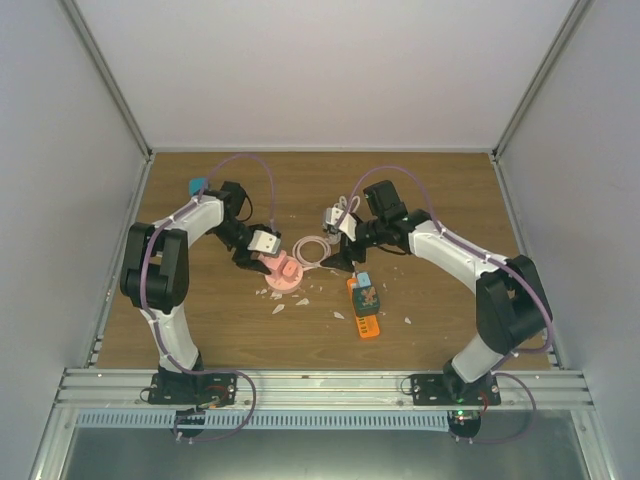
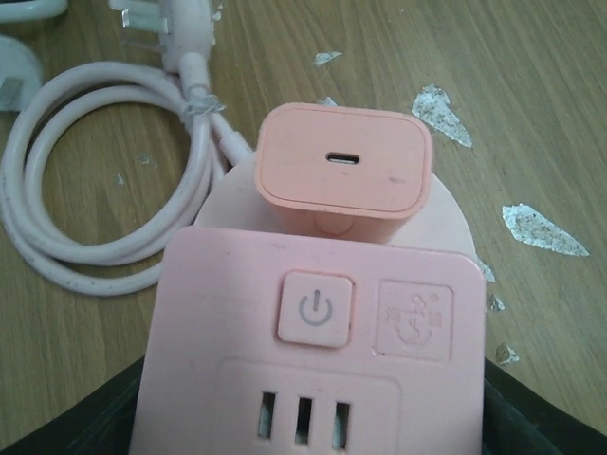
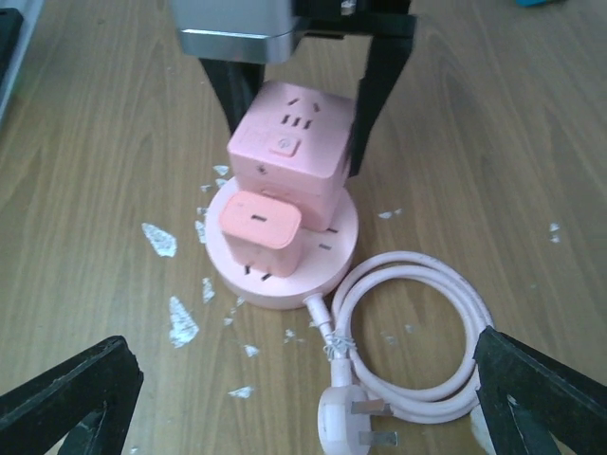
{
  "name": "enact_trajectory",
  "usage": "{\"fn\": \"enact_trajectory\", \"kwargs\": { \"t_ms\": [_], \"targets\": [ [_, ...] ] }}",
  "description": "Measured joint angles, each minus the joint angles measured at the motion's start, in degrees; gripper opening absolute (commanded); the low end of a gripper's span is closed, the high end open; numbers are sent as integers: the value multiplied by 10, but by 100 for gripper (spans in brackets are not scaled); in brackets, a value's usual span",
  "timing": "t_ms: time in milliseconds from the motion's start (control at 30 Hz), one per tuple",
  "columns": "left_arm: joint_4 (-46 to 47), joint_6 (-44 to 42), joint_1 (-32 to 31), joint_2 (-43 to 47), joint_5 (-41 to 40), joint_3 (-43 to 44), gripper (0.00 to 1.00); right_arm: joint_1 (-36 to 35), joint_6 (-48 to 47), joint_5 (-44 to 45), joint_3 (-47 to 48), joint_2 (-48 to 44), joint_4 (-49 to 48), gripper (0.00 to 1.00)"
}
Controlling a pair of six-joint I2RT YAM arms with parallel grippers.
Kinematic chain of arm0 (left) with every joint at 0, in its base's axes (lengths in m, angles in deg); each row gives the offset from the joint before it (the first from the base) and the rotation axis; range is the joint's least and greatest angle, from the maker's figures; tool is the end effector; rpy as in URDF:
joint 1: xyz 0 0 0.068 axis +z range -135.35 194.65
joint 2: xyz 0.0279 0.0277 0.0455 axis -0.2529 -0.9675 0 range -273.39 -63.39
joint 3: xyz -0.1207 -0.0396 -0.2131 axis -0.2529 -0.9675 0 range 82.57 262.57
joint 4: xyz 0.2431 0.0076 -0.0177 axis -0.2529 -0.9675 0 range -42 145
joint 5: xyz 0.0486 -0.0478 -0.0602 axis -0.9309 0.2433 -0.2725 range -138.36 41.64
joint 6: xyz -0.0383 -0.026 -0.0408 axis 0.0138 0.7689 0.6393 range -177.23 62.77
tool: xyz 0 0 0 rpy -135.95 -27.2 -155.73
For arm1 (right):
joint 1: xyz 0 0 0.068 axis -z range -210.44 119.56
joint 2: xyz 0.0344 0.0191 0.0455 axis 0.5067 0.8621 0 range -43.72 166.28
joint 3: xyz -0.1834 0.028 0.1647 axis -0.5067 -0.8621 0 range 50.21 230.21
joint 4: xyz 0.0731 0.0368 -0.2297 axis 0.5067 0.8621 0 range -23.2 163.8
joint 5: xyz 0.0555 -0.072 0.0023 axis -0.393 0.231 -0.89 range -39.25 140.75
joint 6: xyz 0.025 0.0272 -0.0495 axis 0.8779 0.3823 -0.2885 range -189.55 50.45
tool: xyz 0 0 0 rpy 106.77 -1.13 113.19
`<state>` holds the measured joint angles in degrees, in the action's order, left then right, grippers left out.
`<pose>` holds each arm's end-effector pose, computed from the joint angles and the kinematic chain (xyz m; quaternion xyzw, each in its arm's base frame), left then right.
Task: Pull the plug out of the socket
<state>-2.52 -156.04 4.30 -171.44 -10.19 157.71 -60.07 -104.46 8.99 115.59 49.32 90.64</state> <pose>0.3051 -0.0851 0.1569 0.7694 0.5487 -0.2368 0.2255 0.2702 0.1893 0.2146 -0.5703 0.6831 0.3219 0.3233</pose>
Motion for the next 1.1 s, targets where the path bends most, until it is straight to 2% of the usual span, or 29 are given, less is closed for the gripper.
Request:
{"fn": "enact_trajectory", "kwargs": {
  "t_ms": [67,200,467,700,1100],
  "targets": [
    [3,15,0,3,3,-4,53,0,0,7,-1,0,-18,95],
    [18,61,0,3,16,-6,48,-5,-2,16,-1,12,-53,89],
    [88,165,0,8,30,-19,45,-38,-33,28,0,65,-73,75],
    [153,213,0,38,30,-67,43,-49,-49,40,21,122,-80,73],
    [204,272,-8,55,38,-99,38,-55,-31,56,63,171,-106,70]
  ]
}}
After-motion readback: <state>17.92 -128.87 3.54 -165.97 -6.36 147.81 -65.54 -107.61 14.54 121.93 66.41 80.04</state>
